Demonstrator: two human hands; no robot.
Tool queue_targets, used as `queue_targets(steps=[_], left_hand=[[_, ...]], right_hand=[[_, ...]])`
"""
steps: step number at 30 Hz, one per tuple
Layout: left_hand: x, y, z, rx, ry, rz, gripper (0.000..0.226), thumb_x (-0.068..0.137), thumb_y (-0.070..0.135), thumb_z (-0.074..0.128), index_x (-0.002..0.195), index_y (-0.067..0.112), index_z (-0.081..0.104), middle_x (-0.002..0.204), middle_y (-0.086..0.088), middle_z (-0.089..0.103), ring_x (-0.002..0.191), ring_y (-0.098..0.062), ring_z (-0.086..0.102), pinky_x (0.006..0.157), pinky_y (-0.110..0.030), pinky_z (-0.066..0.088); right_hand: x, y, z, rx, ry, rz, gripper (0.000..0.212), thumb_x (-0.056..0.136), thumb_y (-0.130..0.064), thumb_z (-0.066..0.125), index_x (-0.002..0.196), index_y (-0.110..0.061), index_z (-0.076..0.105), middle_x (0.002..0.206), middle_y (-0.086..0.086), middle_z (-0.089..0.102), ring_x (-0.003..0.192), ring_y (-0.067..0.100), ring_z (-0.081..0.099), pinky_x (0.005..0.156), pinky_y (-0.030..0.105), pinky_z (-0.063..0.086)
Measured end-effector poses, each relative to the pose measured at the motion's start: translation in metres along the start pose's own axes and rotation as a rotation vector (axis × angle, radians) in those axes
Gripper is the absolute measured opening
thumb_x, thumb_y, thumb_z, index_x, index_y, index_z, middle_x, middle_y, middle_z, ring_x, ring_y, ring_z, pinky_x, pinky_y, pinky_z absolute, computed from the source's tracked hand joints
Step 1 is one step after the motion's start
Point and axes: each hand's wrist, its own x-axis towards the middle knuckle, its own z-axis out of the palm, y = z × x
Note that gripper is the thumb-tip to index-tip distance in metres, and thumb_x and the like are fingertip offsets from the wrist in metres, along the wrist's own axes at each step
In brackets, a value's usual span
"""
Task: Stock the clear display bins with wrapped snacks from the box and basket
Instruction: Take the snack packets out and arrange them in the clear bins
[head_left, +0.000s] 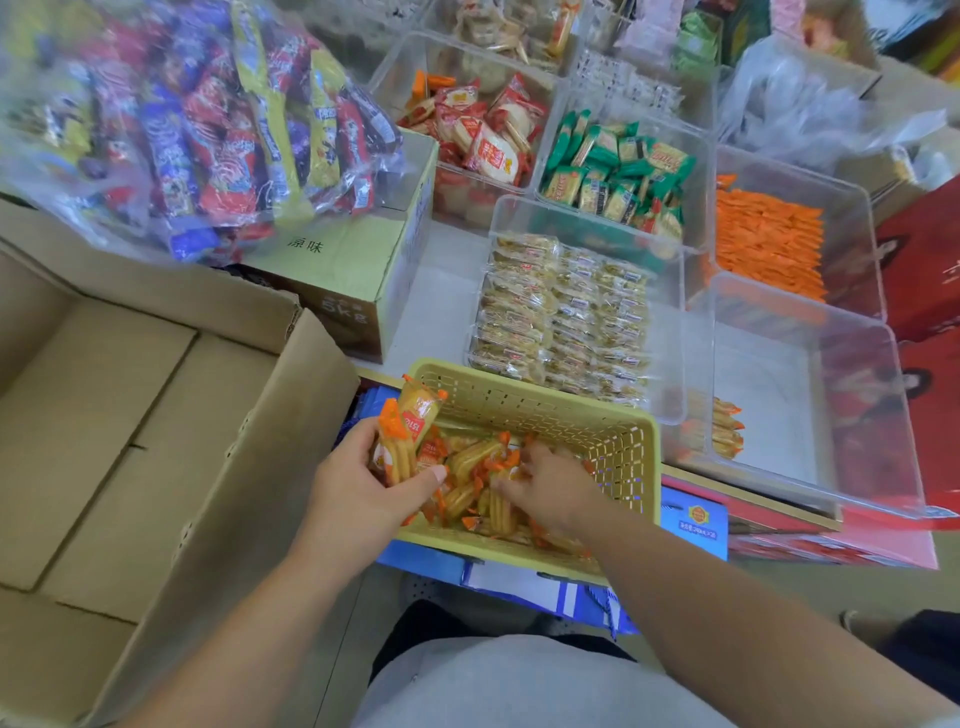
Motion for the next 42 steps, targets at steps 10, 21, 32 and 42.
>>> queue_targets(steps=[10, 21, 32, 42], left_hand=[[0.003, -0.006, 0.001, 0.042, 0.016, -0.016, 0.046, 0.065, 0.063, 0.081, 0.104, 0.048, 0.063, 0.093, 0.017, 0.076, 0.085, -0.004, 0.074, 0.075, -0.045, 0.064], [-0.001, 0.006, 0.004, -0.048, 0.017, -0.061, 0.047, 0.060, 0.062, 0.081, 0.102, 0.049, 0.066, 0.092, 0.017, 0.077, 0.084, -0.002, 0.074, 0.074, -0.037, 0.062], [-0.018, 0.054, 0.076, -0.485, -0.053, -0.265, 0.037, 0.075, 0.029, 0.089, 0.107, 0.024, 0.070, 0.102, -0.004, 0.080, 0.095, -0.021, 0.077, 0.090, -0.046, 0.057], [-0.031, 0.078, 0.185, -0.460, -0.193, -0.320, 0.032, 0.083, 0.036, 0.081, 0.112, 0.024, 0.076, 0.103, -0.005, 0.081, 0.094, -0.024, 0.078, 0.075, -0.036, 0.061]], right_hand=[[-0.003, 0.001, 0.002, -0.067, -0.134, -0.023, 0.102, 0.067, -0.082, 0.063, 0.153, -0.039, 0.027, 0.156, 0.020, 0.025, 0.138, 0.047, 0.037, 0.115, 0.055, 0.036], [-0.005, 0.016, -0.013, 0.089, -0.027, -0.131, 0.046, 0.098, -0.032, 0.059, 0.143, -0.035, 0.048, 0.118, 0.005, 0.067, 0.083, 0.020, 0.068, 0.067, 0.026, 0.050], [-0.108, 0.023, -0.066, 1.276, 0.075, -0.257, 0.035, 0.075, -0.054, 0.072, 0.108, -0.062, 0.063, 0.107, -0.010, 0.076, 0.091, 0.011, 0.074, 0.068, 0.026, 0.058], [-0.119, 0.091, -0.079, 1.382, 0.159, -0.301, 0.024, 0.084, -0.041, 0.066, 0.103, -0.026, 0.064, 0.096, 0.000, 0.074, 0.082, 0.015, 0.070, 0.065, 0.027, 0.056]])
